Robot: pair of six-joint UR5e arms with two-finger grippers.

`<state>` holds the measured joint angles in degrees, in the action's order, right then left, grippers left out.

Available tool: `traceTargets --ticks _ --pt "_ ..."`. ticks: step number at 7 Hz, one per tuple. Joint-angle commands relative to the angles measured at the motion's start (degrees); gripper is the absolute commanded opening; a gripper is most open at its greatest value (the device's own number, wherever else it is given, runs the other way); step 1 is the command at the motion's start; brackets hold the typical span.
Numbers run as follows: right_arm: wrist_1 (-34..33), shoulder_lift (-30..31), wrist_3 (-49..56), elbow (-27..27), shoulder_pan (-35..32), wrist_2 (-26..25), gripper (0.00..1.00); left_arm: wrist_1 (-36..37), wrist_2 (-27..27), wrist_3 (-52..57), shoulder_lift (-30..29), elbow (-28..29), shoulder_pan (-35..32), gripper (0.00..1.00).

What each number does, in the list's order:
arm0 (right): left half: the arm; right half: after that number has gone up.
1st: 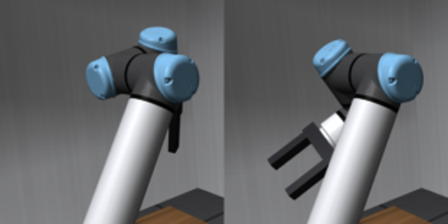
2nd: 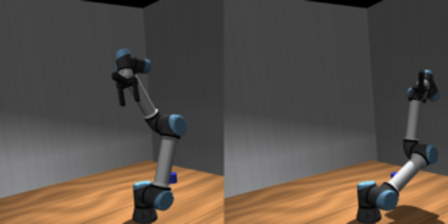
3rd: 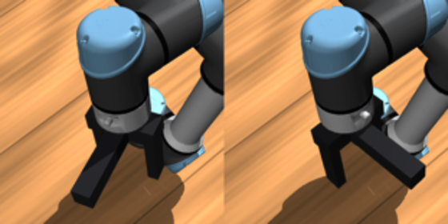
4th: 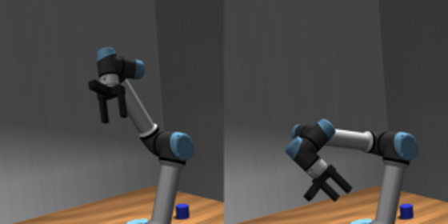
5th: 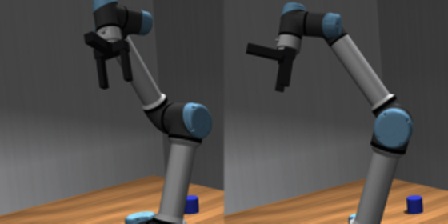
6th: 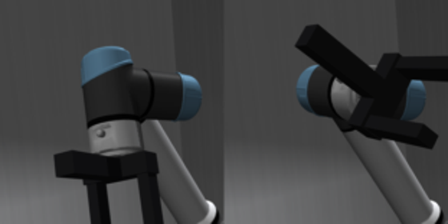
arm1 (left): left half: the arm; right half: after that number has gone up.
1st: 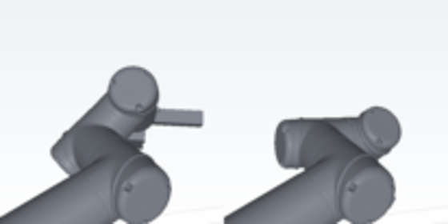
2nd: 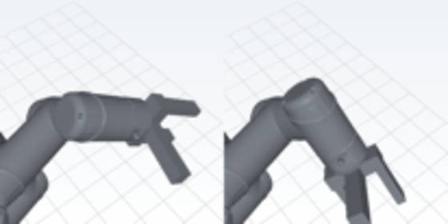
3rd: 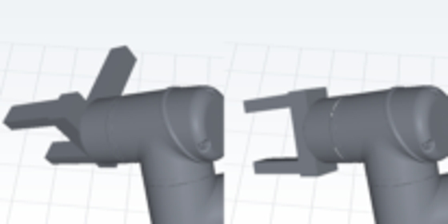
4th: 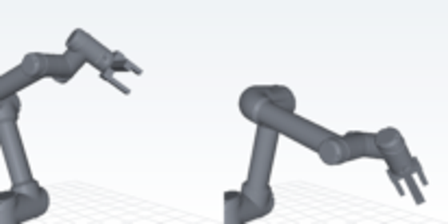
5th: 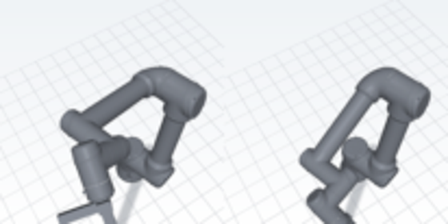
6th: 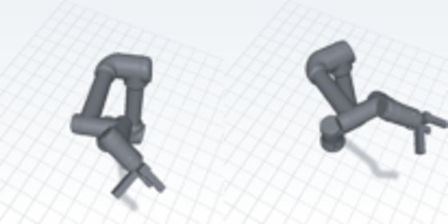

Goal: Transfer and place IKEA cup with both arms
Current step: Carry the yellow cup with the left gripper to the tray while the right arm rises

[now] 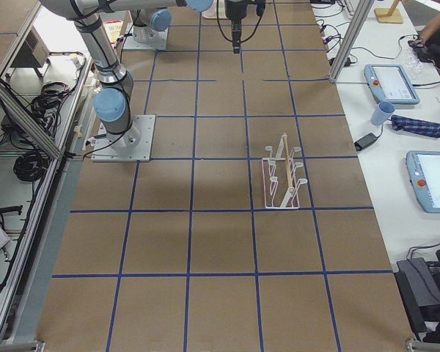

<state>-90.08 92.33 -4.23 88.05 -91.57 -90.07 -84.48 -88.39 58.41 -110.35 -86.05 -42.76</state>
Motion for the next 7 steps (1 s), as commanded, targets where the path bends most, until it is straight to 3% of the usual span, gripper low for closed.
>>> traceTargets --ticks 1,3,7 --pt "0.4 0.2 0.4 -0.2 0.1 0.2 1.00 2.9 -0.5 1.4 -5.4 2.2 0.4 0.00" --pt "0.9 0.2 0.6 -0.3 0.1 0.2 1.00 6.3 -0.6 1.4 -7.3 1.1 0.0 0.00" --pt "1.0 0.2 0.6 -0.6 0.1 0.1 1.00 6.3 -1.6 1.4 -10.2 0.7 0.2 0.00"
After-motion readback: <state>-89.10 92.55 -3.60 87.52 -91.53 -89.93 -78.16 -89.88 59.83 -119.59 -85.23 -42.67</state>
